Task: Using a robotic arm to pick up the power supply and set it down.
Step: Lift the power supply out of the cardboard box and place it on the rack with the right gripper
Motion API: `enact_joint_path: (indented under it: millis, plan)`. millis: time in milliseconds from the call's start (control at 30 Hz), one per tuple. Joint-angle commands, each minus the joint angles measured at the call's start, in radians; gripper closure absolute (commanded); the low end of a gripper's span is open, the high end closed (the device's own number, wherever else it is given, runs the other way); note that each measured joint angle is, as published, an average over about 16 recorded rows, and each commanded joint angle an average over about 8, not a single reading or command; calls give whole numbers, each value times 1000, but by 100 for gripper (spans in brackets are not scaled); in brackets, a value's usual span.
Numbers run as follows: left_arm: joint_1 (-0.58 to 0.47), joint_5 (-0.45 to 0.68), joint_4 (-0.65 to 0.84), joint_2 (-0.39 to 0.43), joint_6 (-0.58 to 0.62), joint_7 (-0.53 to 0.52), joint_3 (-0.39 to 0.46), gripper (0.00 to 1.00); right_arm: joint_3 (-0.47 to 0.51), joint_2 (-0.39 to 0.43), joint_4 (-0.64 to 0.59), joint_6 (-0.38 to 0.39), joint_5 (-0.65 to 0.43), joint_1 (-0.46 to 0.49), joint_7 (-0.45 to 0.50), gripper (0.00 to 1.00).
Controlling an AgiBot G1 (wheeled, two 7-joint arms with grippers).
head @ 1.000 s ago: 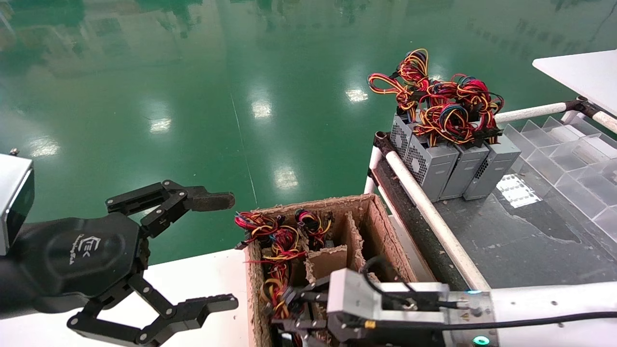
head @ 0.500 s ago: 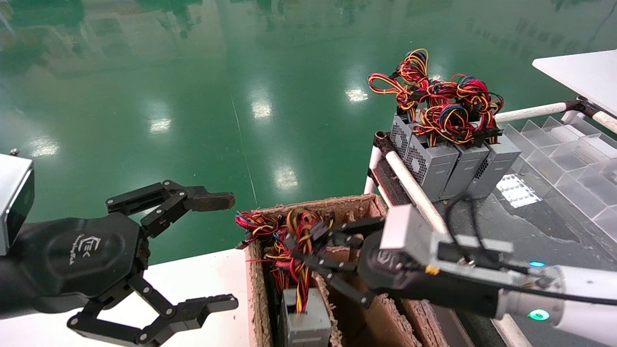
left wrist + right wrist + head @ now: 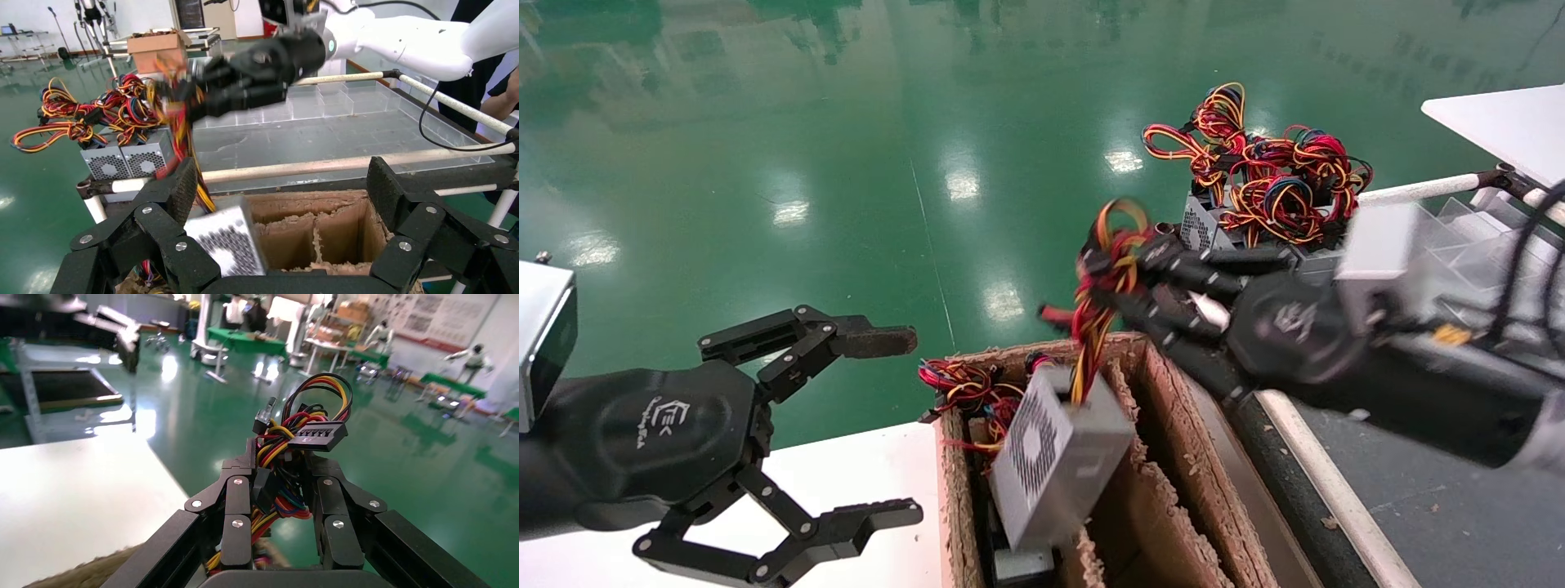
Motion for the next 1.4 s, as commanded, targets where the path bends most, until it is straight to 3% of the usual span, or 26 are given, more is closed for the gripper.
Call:
enact_joint_path:
  millis: [33, 667, 1067, 1400]
  plan:
    - [0, 0, 0, 0, 0, 0, 0, 0, 21, 14, 3, 1, 21, 3, 0, 100]
    - [0, 0, 0, 0, 0, 0, 0, 0, 176, 231, -74, 29, 63, -20, -37, 100]
    - [0, 0, 0, 0, 0, 0, 0, 0, 278, 351, -178, 26, 83, -137, -114, 100]
    - [0, 0, 0, 0, 0, 0, 0, 0, 329, 391, -242, 18, 89, -245, -163, 100]
